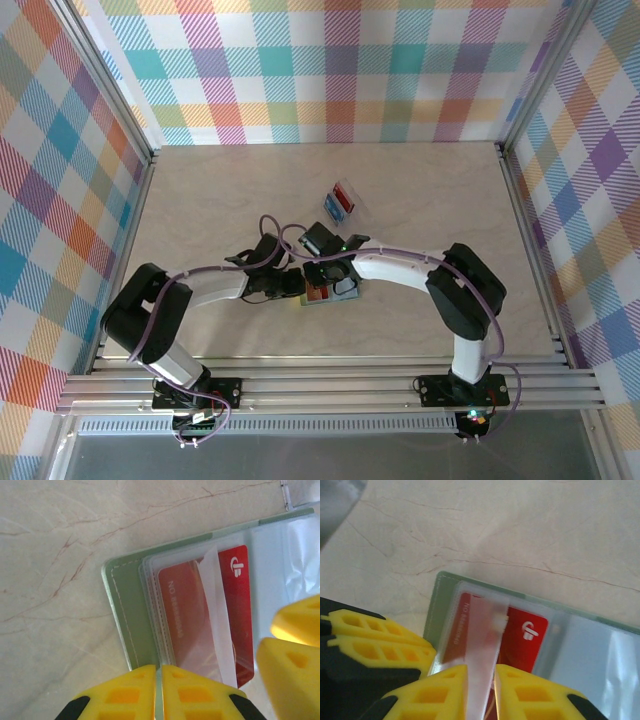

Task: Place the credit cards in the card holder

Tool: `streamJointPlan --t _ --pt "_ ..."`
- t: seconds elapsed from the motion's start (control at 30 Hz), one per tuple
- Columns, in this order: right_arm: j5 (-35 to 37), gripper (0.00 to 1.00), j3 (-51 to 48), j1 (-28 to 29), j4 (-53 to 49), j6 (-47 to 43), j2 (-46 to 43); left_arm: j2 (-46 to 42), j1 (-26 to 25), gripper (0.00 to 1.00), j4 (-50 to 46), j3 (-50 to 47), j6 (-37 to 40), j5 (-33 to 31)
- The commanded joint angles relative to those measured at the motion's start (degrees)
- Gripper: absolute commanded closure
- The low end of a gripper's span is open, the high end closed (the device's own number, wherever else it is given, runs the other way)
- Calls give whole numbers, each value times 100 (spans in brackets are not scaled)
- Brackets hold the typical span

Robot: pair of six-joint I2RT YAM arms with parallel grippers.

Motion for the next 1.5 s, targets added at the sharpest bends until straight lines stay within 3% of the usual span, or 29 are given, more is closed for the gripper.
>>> streamJointPlan --t 0.0,0.53,0.9,1.47 --pt "-387 77 174 26 144 34 44 -256 102 87 -119 -117 -98 75" --pt "487 56 -956 -510 -180 159 -1042 -116 142 87 -68 -109 -101 180" --pt "249 62 -1080 -625 -133 144 -793 -105 142 87 -68 -109 -94 162" --pt "273 89 -918 -519 -189 28 -727 -60 142 87 -59 -100 -92 174"
